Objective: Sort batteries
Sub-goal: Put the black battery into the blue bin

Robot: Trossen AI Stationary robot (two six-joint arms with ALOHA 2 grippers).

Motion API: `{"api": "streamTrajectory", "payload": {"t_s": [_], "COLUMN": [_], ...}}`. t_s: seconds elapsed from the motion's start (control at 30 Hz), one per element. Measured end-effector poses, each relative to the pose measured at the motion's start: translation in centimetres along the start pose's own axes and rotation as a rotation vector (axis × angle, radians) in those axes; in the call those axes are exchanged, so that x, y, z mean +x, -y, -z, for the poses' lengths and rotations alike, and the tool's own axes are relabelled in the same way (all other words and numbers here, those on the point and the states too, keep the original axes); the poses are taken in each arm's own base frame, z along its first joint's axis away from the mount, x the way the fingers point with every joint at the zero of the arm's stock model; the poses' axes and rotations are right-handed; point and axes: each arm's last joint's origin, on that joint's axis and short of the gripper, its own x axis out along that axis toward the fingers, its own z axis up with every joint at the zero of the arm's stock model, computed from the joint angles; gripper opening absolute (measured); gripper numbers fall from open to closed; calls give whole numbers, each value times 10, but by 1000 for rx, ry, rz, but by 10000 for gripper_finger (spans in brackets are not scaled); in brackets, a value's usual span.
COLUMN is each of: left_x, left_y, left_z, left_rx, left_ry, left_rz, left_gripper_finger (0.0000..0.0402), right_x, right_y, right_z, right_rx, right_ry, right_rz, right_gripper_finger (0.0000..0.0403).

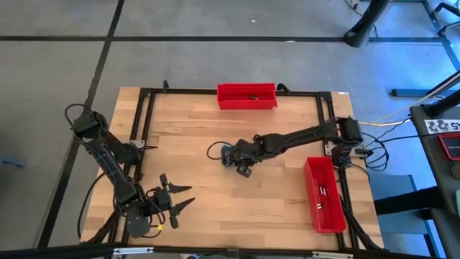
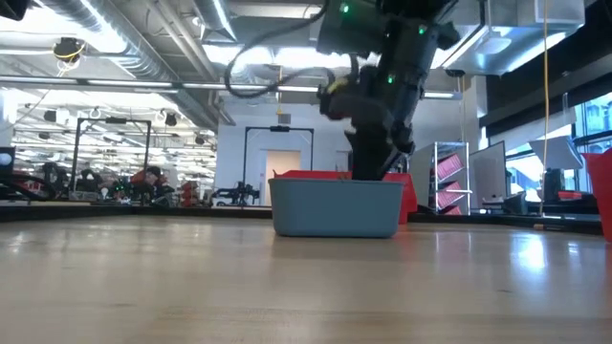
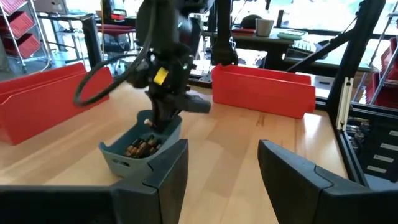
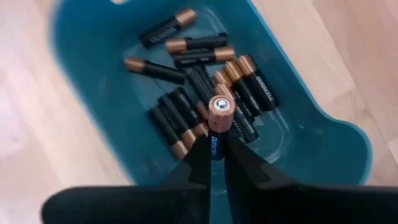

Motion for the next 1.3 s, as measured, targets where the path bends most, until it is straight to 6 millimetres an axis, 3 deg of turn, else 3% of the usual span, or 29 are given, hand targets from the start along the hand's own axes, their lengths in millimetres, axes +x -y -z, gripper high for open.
{"api": "streamTrajectory", "payload": {"t_s": [0.17,0.37,0.53,0.73,0.83,0.93,1.13,1.3], "left_x": [0,0,0,8,28,63,139,168], "left_y": [0,-1,-2,-6,-17,-37,-94,-128], "left_z": [1,1,2,4,14,28,42,36], "left_rx": [6,0,1,-76,-147,-221,-175,-44], "left_ry": [-5,-9,-13,-1,25,25,-272,-362], "left_rz": [3,5,3,-44,-142,-270,-378,-410], "left_gripper_finger": [184,184,184,184,184,184,184,184], "right_x": [12,6,-17,-72,-104,-127,-149,-164], "right_y": [-3,-2,1,13,21,28,64,108], "right_z": [4,3,0,0,10,22,52,71], "right_rx": [-58,-133,-172,-190,-206,-245,-278,-129], "right_ry": [-40,-25,25,133,167,179,18,-129], "right_rz": [2,-6,-10,45,101,164,387,520], "right_gripper_finger": [45,103,127,127,127,127,127,127]}}
